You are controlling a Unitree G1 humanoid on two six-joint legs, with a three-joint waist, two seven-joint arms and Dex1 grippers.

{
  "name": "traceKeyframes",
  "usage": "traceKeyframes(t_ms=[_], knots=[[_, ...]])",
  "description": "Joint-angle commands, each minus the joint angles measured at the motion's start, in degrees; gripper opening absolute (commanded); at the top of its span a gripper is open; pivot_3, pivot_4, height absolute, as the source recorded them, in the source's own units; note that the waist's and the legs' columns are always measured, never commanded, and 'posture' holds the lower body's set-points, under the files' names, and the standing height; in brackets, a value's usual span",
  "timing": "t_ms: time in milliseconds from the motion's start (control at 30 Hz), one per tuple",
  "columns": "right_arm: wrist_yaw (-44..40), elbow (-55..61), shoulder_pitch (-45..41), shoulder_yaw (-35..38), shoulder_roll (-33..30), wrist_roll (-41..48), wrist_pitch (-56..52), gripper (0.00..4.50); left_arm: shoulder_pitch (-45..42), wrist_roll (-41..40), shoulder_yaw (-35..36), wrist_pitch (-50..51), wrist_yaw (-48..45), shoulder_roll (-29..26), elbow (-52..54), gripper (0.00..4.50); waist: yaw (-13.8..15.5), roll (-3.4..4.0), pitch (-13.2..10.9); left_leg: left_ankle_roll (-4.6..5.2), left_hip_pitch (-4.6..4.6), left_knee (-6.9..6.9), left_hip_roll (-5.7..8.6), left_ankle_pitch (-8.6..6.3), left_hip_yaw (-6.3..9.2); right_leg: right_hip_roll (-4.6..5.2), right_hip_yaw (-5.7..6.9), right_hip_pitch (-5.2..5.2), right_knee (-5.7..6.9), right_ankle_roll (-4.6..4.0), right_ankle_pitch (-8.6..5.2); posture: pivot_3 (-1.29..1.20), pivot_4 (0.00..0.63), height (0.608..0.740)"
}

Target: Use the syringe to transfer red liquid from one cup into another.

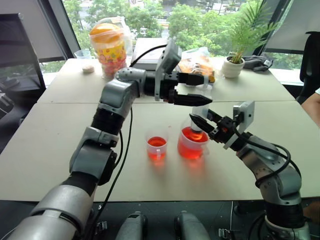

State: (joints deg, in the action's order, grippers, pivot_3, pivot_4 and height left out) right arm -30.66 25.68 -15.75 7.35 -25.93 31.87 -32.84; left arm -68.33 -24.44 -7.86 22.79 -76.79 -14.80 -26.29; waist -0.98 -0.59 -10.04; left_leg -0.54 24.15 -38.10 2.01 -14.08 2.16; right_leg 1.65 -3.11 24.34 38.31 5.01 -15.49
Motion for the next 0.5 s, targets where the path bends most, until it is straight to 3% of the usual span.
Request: traceKeyframes(t_ms=[33, 300, 500], knots=[[-1.0, 4.4, -1.5, 0.6, -0.8, 2.4, 0.3, 1.39, 1.2, -0.4, 1.9, 0.0, -0.3, -2.4, 3.0, 3.67, -0.1, 0.0, 0.0, 0.0, -0.03, 0.02, -0.01, 0.0, 0.0, -0.01, 0.0, 0.0, 0.01, 0.0, 0.0, 0.0, 0.15, 0.74], [-0.9, 5.0, -3.7, 1.1, -1.7, 3.9, -0.6, 1.39, 4.9, -1.7, 4.3, 4.2, 0.4, -8.9, 8.2, 3.67, 0.1, 0.0, 0.0, 0.0, -0.02, 0.01, 0.0, 0.0, 0.01, 0.02, 0.0, 0.0, 0.01, 0.0, 0.0, 0.0, 0.15, 0.74], [-1.7, 4.5, -16.3, 1.9, -3.6, 10.3, -4.9, 1.39, 6.9, -0.6, 8.6, 4.7, 3.4, -16.2, 7.1, 3.67, -0.2, 0.03, 0.0, 0.0, -0.04, 0.01, -0.01, 0.0, -0.01, 0.02, -0.01, 0.02, 0.03, 0.0, 0.0, 0.0, 0.15, 0.74]])
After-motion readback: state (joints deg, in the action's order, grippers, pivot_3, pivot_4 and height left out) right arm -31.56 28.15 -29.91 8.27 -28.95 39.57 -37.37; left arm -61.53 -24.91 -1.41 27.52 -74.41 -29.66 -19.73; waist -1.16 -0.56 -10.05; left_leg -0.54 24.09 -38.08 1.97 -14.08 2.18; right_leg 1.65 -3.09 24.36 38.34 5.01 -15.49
